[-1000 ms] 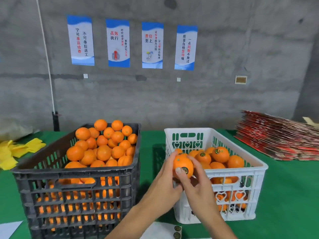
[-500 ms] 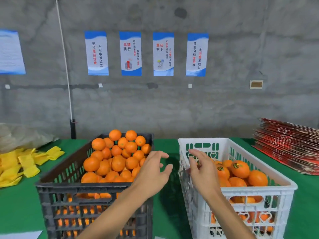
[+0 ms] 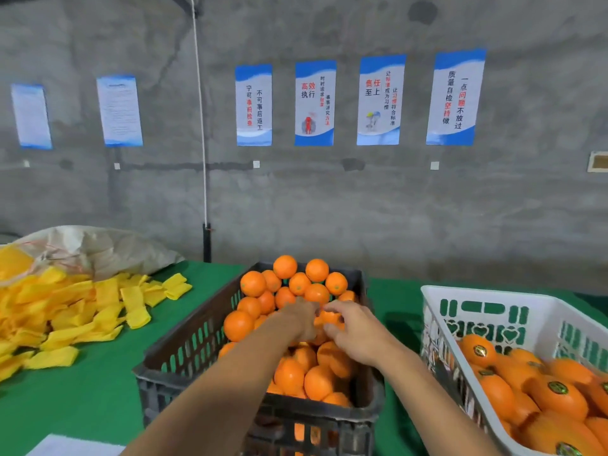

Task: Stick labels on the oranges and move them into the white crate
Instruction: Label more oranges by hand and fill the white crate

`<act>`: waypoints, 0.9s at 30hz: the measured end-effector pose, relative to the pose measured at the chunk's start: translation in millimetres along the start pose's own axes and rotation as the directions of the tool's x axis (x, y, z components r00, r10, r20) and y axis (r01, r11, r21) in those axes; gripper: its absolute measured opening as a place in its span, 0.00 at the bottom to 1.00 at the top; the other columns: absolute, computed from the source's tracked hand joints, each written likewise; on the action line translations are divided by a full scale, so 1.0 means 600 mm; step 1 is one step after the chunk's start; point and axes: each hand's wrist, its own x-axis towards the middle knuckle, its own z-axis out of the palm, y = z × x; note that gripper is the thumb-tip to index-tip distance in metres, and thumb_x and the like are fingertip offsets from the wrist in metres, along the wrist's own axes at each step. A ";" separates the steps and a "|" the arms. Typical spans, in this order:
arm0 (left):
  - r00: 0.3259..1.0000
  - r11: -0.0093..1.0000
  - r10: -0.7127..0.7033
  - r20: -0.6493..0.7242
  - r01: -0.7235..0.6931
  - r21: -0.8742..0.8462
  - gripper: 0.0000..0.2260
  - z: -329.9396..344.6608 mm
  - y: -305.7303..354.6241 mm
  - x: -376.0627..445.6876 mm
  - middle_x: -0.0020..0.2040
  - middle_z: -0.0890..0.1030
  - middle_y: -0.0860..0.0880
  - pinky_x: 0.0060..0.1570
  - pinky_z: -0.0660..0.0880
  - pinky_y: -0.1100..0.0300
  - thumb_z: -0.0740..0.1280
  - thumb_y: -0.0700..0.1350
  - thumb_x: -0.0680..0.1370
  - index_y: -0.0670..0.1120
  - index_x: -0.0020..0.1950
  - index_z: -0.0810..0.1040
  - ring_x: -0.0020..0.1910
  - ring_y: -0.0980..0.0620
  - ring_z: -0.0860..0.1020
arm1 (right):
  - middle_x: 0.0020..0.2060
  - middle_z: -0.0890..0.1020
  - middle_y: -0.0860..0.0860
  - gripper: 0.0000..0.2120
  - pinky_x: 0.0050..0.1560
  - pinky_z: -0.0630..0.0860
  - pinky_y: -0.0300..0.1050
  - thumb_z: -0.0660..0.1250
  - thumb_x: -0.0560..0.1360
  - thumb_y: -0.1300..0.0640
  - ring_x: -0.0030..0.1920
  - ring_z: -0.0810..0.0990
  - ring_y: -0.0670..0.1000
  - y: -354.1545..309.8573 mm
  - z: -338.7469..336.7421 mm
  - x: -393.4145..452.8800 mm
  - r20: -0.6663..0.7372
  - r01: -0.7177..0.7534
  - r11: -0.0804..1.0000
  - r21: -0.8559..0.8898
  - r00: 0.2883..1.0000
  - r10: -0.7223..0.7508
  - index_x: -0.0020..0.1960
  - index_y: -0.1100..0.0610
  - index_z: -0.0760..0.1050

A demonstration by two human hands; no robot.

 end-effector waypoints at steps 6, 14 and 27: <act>0.965 0.991 -0.127 0.231 0.112 0.077 0.37 0.014 -0.041 0.096 0.78 0.63 0.47 0.70 0.69 0.42 0.75 0.52 0.75 0.52 0.81 0.61 0.75 0.41 0.66 | 0.72 0.73 0.52 0.22 0.70 0.71 0.54 0.65 0.80 0.46 0.73 0.70 0.56 0.028 0.010 0.072 0.036 -0.035 0.990 -0.134 0.999 0.040 0.73 0.47 0.71; 0.974 0.995 -0.101 0.201 0.097 0.030 0.31 0.010 -0.051 0.114 0.66 0.75 0.47 0.57 0.78 0.47 0.79 0.46 0.71 0.49 0.71 0.71 0.61 0.43 0.76 | 0.71 0.74 0.54 0.22 0.68 0.72 0.57 0.65 0.81 0.48 0.71 0.72 0.58 0.039 0.013 0.093 -0.007 -0.059 0.988 -0.140 0.998 0.059 0.74 0.48 0.71; 0.755 0.873 0.279 -0.593 -0.457 -0.170 0.27 -0.116 0.103 -0.208 0.58 0.77 0.52 0.60 0.75 0.53 0.76 0.50 0.66 0.56 0.65 0.76 0.60 0.49 0.77 | 0.50 0.87 0.46 0.16 0.55 0.80 0.50 0.67 0.80 0.43 0.51 0.84 0.46 -0.053 -0.087 -0.119 -0.550 0.133 0.948 0.288 0.834 0.050 0.65 0.47 0.80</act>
